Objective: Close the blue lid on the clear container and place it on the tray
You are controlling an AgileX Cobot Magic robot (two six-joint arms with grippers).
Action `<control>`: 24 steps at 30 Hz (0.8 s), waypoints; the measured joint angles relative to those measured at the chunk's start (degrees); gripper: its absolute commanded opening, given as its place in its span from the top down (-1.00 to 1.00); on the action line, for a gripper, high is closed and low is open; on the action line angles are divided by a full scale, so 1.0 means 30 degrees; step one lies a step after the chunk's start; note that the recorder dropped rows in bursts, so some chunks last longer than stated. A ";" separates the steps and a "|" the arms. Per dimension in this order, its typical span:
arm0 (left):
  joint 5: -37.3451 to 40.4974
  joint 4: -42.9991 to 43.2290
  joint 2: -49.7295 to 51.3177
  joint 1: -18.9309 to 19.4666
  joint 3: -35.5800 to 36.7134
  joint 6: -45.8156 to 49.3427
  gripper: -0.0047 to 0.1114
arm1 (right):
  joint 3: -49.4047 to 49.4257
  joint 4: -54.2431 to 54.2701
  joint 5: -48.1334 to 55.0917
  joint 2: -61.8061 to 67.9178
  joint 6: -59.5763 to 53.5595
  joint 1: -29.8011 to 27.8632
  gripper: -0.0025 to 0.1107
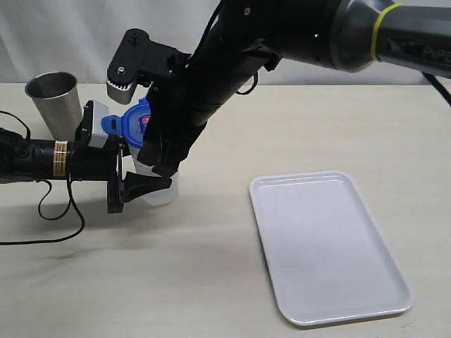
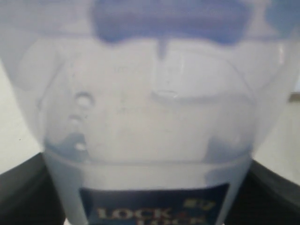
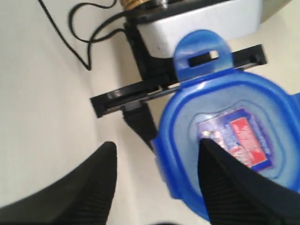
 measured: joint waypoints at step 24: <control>0.0268 -0.0411 0.0000 -0.0027 0.0000 -0.0143 0.92 | -0.0778 -0.0059 -0.0399 -0.0064 1.1127 -0.2552 0.17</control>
